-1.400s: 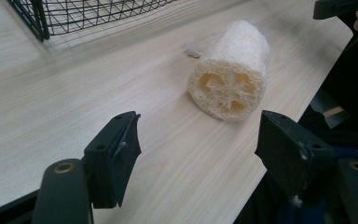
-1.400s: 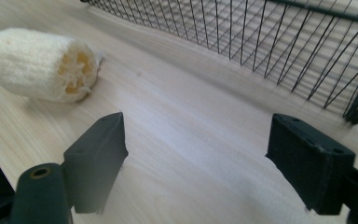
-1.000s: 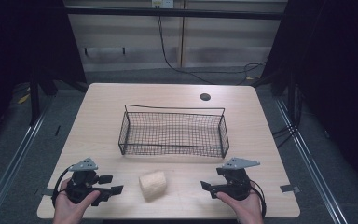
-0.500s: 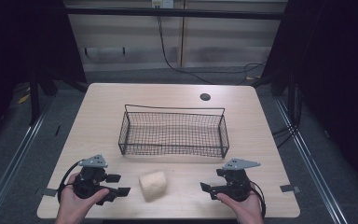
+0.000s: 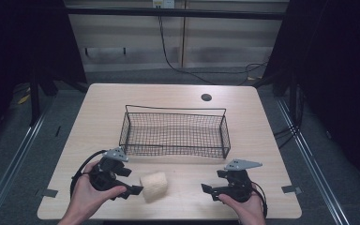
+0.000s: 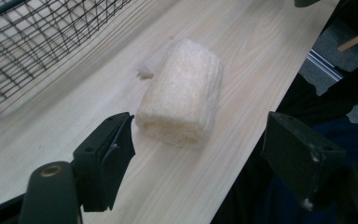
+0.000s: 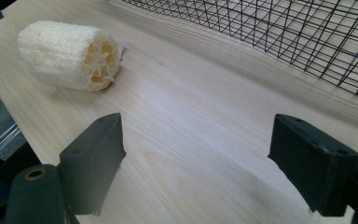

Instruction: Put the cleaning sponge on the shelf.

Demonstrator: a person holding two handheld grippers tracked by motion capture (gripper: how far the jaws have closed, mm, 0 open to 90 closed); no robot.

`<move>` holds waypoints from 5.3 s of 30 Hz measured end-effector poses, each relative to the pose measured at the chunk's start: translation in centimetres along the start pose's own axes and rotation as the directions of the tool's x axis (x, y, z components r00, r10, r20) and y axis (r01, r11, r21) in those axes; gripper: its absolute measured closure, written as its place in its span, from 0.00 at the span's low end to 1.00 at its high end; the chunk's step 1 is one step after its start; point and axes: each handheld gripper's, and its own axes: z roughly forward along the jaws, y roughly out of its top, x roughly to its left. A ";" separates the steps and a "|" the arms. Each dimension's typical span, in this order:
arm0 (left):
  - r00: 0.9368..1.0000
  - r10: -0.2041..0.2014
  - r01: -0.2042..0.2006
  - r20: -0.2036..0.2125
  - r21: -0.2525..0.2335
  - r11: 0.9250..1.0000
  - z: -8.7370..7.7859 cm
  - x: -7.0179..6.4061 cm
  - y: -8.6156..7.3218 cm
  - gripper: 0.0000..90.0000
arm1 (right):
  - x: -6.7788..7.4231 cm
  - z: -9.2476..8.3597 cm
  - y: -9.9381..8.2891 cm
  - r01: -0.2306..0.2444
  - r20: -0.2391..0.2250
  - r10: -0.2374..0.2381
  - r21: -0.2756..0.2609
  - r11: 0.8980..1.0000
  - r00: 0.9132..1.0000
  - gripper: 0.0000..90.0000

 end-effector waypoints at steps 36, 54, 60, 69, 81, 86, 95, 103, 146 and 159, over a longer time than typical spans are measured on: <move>0.998 0.013 -0.030 0.060 0.290 0.957 4.2 1.7 6.2 0.20 | 0.2 0.3 -0.1 0.011 -0.022 -0.011 0.019 1.000 1.000 0.19; 0.994 -0.008 -0.032 0.105 0.376 0.926 7.7 2.9 6.1 0.20 | 0.3 0.4 -0.1 0.005 -0.019 -0.004 0.027 1.000 1.000 0.19; 0.995 -0.036 -0.005 0.093 0.407 0.913 8.9 3.1 5.8 0.20 | 0.3 0.4 -0.1 0.004 -0.016 -0.004 0.025 1.000 1.000 0.19; 0.993 -0.016 -0.037 0.113 0.450 0.892 10.2 2.2 5.6 0.20 | 0.4 0.5 -0.1 0.003 -0.019 -0.003 0.028 1.000 1.000 0.19; 0.991 -0.020 -0.041 0.129 0.451 0.891 11.0 2.3 5.4 0.26 | 0.4 0.5 -0.1 -0.001 -0.017 0.001 0.028 1.000 1.000 0.19; 0.995 -0.021 -0.027 0.100 0.448 0.894 10.8 2.4 5.5 0.27 | 0.4 0.5 -0.1 0.000 -0.018 0.001 0.030 1.000 1.000 0.19; 0.994 -0.025 -0.023 0.104 0.433 0.901 9.8 2.6 5.6 0.27 | 0.4 0.6 -0.1 -0.002 -0.019 0.003 0.033 0.999 1.000 0.19; 0.996 -0.018 -0.023 0.091 0.428 0.903 9.0 2.4 5.9 0.28 | 0.4 0.6 -0.1 -0.004 -0.020 0.004 0.036 0.999 1.000 0.19; 0.993 -0.042 0.003 0.109 0.336 0.942 3.3 2.1 8.0 0.28 | 0.4 0.7 -0.1 0.001 -0.023 -0.001 0.039 0.999 1.000 0.19; 0.993 -0.031 -0.008 0.110 0.334 0.942 1.7 1.5 8.8 0.28 | 0.3 0.6 -0.2 -0.007 -0.023 0.008 0.043 0.999 1.000 0.19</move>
